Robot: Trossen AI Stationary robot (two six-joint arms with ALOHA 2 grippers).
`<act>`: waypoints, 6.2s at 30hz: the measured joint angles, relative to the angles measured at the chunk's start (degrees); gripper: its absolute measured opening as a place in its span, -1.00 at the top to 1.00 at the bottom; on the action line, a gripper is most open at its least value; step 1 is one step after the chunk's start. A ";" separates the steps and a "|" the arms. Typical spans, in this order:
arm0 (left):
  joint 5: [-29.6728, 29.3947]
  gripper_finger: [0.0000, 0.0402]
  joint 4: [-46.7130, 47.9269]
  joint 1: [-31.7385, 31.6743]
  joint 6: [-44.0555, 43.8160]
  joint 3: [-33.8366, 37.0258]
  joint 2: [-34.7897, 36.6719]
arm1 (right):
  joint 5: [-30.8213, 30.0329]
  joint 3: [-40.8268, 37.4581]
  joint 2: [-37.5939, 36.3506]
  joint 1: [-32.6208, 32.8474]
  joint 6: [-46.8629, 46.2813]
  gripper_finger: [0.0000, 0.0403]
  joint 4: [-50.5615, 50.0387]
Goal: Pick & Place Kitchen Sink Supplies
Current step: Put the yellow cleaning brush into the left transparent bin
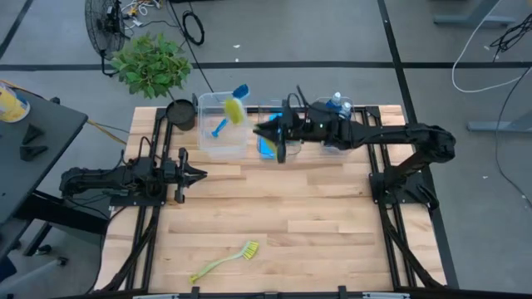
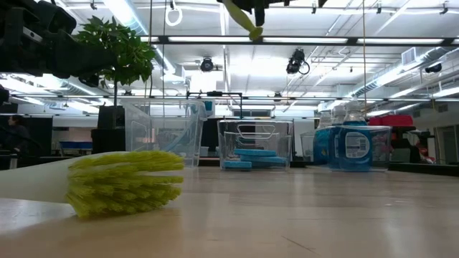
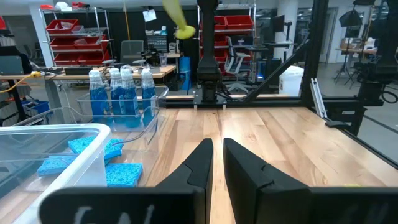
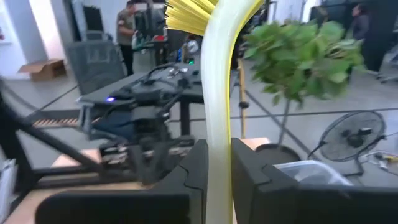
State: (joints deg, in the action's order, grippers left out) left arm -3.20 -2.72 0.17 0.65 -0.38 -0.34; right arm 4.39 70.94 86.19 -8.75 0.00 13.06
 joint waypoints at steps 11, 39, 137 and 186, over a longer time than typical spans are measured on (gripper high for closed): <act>0.00 0.78 0.00 -0.01 0.00 -0.02 -0.02 | -5.76 0.28 3.86 -5.53 -5.19 0.82 9.20; 0.00 0.78 0.02 -0.01 0.02 -0.02 0.00 | -7.66 25.03 31.06 -12.87 -11.19 0.82 17.38; 0.00 0.78 0.01 0.00 0.00 0.00 0.00 | -13.84 34.05 49.55 -13.98 -23.08 0.74 20.16; 0.02 0.78 0.00 -0.01 0.00 -0.02 0.00 | -13.97 32.15 49.57 -13.07 -23.52 0.32 14.77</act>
State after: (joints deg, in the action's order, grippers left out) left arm -3.18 -2.72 0.17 0.64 -0.40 -0.34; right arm -9.58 103.09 135.76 -21.82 -23.53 27.83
